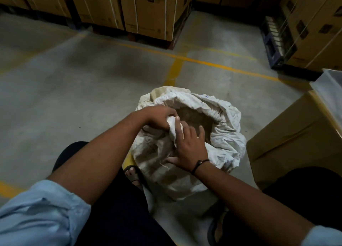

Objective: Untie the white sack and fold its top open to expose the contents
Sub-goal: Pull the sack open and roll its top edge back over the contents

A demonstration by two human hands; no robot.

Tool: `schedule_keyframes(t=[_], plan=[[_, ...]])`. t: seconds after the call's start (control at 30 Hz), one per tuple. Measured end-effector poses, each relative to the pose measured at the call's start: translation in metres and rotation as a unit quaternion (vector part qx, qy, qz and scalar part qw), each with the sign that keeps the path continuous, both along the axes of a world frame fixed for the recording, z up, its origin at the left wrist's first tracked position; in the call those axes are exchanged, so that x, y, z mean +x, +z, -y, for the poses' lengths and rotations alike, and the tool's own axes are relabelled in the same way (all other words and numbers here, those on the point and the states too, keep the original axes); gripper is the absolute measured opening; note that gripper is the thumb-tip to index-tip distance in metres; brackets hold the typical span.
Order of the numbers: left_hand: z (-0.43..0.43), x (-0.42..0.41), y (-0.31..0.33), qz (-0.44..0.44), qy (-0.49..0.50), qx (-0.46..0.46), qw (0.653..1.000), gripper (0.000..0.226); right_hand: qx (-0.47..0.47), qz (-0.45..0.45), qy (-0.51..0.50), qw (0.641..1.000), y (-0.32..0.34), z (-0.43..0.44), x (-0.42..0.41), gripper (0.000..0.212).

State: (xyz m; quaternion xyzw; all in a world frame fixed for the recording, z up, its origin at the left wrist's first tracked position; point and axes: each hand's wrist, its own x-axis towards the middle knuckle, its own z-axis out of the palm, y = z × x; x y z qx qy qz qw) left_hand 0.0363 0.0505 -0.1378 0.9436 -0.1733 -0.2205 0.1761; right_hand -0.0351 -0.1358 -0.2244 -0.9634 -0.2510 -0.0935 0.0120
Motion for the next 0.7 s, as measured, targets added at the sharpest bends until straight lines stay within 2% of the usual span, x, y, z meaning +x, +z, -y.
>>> schedule_keyframes(t=[0.03, 0.1, 0.2, 0.23, 0.33, 0.47, 0.57, 0.63, 0.7], plan=[[0.001, 0.001, -0.003, -0.001, 0.001, 0.003, 1.0, 0.064, -0.001, 0.015, -0.006, 1.0, -0.005, -0.001, 0.002, 0.14], [0.002, 0.005, -0.006, -0.014, -0.002, 0.014, 1.0, 0.069, 0.016, 0.074, -0.011, 0.997, -0.006, 0.002, 0.016, 0.119], [-0.001, 0.008, -0.004, -0.133, -0.003, -0.008, 0.991, 0.113, 0.051, 0.165, 0.002, 0.985, 0.003, 0.008, 0.045, 0.075], [-0.003, 0.008, -0.004, -0.178, 0.006, -0.038, 0.983, 0.12, 0.06, 0.192, 0.015, 0.979, 0.005, 0.008, 0.051, 0.062], [-0.012, 0.007, -0.001, -0.249, 0.056, -0.107, 0.961, 0.112, 0.096, 0.27, 0.048, 0.957, 0.01, 0.006, 0.057, 0.035], [-0.012, 0.008, -0.005, -0.247, 0.055, -0.125, 0.959, 0.104, 0.113, 0.286, 0.091, 0.947, 0.015, 0.003, 0.062, 0.028], [-0.003, 0.001, -0.009, -0.117, -0.009, -0.028, 0.993, 0.091, 0.108, 0.208, 0.136, 0.963, 0.014, 0.002, 0.061, 0.049], [0.006, -0.005, -0.02, 0.009, -0.01, 0.029, 1.0, 0.069, 0.117, 0.051, 0.114, 0.985, 0.021, 0.003, 0.06, 0.069], [0.012, -0.014, -0.032, 0.098, 0.003, 0.083, 0.992, 0.056, 0.12, -0.129, 0.037, 0.984, 0.029, 0.006, 0.063, 0.087]])
